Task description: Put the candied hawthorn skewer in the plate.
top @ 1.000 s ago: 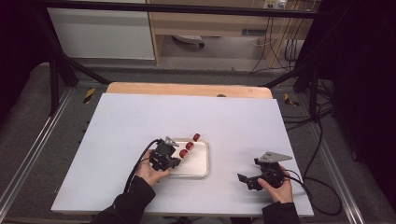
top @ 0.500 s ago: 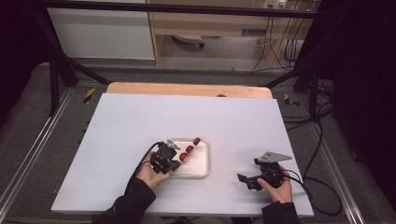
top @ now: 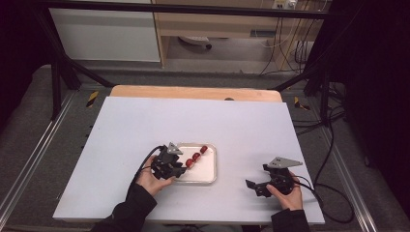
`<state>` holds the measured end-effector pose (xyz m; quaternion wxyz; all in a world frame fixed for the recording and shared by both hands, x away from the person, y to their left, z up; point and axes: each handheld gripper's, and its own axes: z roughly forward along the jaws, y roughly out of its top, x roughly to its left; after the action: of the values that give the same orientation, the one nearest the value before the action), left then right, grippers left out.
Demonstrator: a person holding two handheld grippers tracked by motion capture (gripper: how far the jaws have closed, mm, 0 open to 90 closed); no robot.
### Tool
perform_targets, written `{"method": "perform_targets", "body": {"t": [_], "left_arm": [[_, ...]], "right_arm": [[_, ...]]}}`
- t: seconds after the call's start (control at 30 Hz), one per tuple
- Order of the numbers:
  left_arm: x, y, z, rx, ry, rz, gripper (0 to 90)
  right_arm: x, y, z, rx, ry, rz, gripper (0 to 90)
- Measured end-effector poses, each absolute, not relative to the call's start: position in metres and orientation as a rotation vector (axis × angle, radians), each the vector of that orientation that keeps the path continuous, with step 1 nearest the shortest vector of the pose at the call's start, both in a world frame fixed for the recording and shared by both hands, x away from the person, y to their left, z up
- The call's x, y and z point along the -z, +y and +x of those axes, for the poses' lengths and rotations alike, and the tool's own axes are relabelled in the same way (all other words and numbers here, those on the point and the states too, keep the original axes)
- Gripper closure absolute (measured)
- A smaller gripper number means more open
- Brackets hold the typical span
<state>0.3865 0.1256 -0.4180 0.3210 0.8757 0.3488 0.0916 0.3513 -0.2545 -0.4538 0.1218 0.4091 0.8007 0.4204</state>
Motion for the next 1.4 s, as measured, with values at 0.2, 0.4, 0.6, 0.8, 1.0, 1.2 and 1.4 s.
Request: {"method": "perform_targets", "body": {"t": [0.2,0.4,0.6,0.8,1.0,1.2,1.4], "left_arm": [[0.411,0.149,0.38,-0.24,0.832,2.264,43.6],[0.414,0.183,0.373,-0.281,0.799,2.224,30.0],[0.422,0.215,0.367,-0.309,0.844,2.187,20.2],[0.429,0.24,0.362,-0.32,0.895,2.129,12.4],[0.439,0.259,0.356,-0.324,0.934,2.091,10.3],[0.449,0.274,0.352,-0.337,0.964,2.066,9.0],[0.45,0.277,0.35,-0.339,0.96,2.067,8.5]], "right_arm": [[0.453,-0.255,0.351,-1.233,2.335,1.199,1.2],[0.453,-0.255,0.351,-1.236,2.335,1.201,1.1],[0.454,-0.254,0.351,-1.228,2.34,1.201,0.9],[0.455,-0.254,0.351,-1.223,2.349,1.205,0.5],[0.455,-0.254,0.351,-1.217,2.353,1.2,0.5],[0.456,-0.253,0.351,-1.21,2.356,1.204,0.4],[0.454,-0.254,0.35,-1.215,2.349,1.208,0.4]]}}
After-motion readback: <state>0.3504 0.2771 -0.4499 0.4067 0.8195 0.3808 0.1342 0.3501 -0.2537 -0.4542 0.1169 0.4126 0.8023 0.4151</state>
